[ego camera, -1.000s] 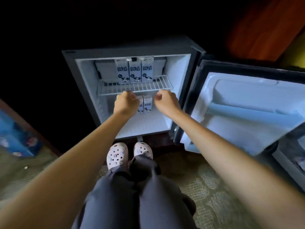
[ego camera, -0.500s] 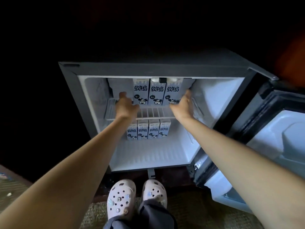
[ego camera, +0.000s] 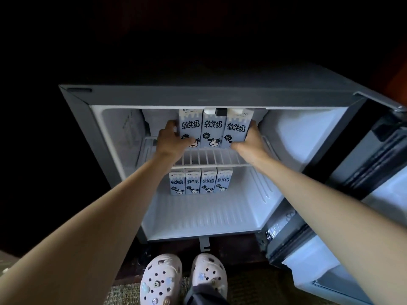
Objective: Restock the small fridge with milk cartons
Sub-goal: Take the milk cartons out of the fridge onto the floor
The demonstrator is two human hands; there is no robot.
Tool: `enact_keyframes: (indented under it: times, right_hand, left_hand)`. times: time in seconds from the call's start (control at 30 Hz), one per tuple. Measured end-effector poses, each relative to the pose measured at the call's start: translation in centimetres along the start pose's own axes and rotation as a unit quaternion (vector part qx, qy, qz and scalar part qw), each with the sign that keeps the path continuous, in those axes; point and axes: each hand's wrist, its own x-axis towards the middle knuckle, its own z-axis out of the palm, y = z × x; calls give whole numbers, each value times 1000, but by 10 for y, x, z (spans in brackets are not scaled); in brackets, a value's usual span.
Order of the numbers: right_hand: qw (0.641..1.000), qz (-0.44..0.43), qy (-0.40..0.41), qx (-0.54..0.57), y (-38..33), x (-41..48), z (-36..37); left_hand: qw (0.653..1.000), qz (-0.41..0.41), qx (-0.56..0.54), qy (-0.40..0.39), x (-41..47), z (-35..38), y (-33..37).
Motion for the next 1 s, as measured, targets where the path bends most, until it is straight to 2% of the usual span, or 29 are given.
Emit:
enact_keyframes:
  times: [0.13, 0.2, 0.3, 0.43, 0.67, 0.8, 1.0]
  right_hand:
    - [997, -24, 47, -47, 4, -13, -11]
    - [997, -44, 62, -35, 3, -18, -13]
    - [996, -55, 61, -25, -7, -20, -14]
    - [994, -52, 81, -55, -18, -19, -19]
    - [990, -69, 103, -66, -19, -60, -24]
    - [985, -101, 116, -75, -13, -88, -31]
    - [987, -122, 98, -46, -19, -153, -67]
  left_hand:
    - [994, 19, 71, 76, -3, -1, -8]
    - [996, 11, 26, 86, -6, 0, -5]
    - [996, -5, -11, 84, -7, 1, 4]
    - [993, 21, 89, 70, -14, -1, 7]
    - [992, 46, 40, 108, -57, -11, 6]
    - [988, 66, 55, 126, -90, -26, 11]
    - [984, 119, 109, 77, -156, -44, 36]
